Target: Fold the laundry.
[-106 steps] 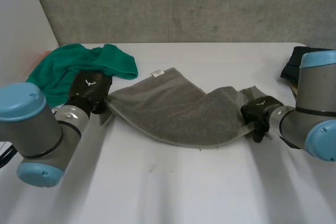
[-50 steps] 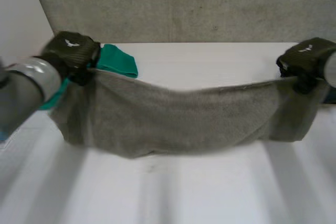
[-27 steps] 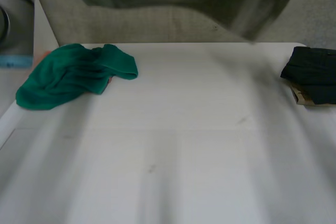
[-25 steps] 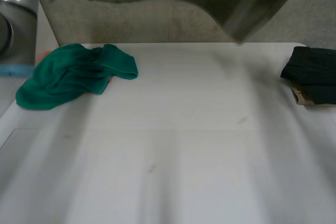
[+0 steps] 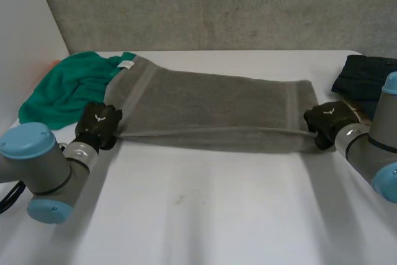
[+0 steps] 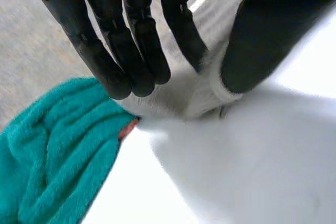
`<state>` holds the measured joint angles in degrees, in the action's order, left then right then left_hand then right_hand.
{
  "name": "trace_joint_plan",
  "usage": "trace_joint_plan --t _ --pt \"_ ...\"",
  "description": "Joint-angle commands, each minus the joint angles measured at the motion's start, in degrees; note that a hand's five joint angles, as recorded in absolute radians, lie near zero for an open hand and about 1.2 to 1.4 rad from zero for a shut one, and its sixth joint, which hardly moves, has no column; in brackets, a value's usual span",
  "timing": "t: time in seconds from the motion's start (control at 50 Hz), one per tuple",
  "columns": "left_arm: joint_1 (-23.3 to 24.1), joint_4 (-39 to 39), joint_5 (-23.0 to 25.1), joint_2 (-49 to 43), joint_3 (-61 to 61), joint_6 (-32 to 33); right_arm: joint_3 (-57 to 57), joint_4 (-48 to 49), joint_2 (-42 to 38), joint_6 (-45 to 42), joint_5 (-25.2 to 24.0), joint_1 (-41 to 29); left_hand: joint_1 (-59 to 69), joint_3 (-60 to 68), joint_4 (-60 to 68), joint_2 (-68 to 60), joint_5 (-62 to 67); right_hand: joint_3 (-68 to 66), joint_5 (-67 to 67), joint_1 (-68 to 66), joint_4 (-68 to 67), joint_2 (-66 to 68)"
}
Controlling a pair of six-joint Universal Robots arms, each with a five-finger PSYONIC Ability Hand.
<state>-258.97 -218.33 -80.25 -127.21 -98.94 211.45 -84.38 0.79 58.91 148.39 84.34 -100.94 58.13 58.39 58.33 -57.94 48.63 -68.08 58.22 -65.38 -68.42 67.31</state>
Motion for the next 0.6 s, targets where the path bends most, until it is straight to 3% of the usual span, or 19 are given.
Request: trace_joint_plan --t 0.02,0.16,0.22,0.26,0.34,0.4,0.42,0.46,0.6 --pt "-1.19 2.3 -0.26 0.03 1.38 4.4 0.44 -1.75 0.85 -0.12 0.12 1.27 -5.18 -5.44 -5.38 4.99 -5.69 -11.92 11.78 -14.62 -11.58 12.69" --pt "-1.54 2.38 0.1 2.23 -0.64 5.98 -0.17 -2.19 1.91 -0.38 0.21 1.18 -11.42 -11.68 -11.62 11.23 -11.93 -11.92 11.78 -14.62 -11.58 12.69" --pt "-1.63 2.3 1.06 4.42 -2.48 5.99 -0.17 -2.63 2.52 -0.82 0.21 1.18 -0.2 -0.46 -0.4 0.01 -0.71 -11.92 11.78 -14.62 -11.58 12.69" --pt "-1.89 2.21 2.81 6.61 -3.54 5.55 -0.17 -2.98 2.96 -1.09 0.21 1.36 17.41 17.15 17.21 -17.6 16.9 -11.92 11.78 -14.62 -11.58 12.69" --pt "-2.33 2.47 5.19 8.73 -3.98 3.71 0.0 -3.07 3.4 -1.18 0.21 1.44 20.21 19.95 20.01 -20.41 19.71 -11.92 11.78 -14.62 -11.58 12.69" --pt "-2.24 2.82 6.16 9.35 -3.98 2.21 0.18 -3.25 3.4 -1.26 0.21 1.53 12.51 12.25 12.31 -12.7 12.01 -11.92 11.78 -14.62 -11.58 12.69" --pt "-2.24 3.52 6.42 9.61 -3.98 1.08 0.44 -3.34 3.4 -1.09 0.21 1.62 -0.02 -0.28 -0.22 -0.17 -0.52 -11.92 11.78 -14.62 -11.58 12.69" --pt "-2.07 4.58 6.34 9.7 -3.98 0.1 0.88 -3.34 3.31 -0.82 0.21 1.79 -9.69 -9.96 -9.9 9.5 -10.2 -11.92 11.78 -14.62 -11.58 12.69" --pt "-1.28 8.71 6.07 8.83 -3.72 -2.1 2.46 -3.78 2.7 -0.21 0.21 3.03 -23.86 -24.12 -24.06 23.67 -24.37 -11.92 11.78 -14.62 -11.58 12.69"
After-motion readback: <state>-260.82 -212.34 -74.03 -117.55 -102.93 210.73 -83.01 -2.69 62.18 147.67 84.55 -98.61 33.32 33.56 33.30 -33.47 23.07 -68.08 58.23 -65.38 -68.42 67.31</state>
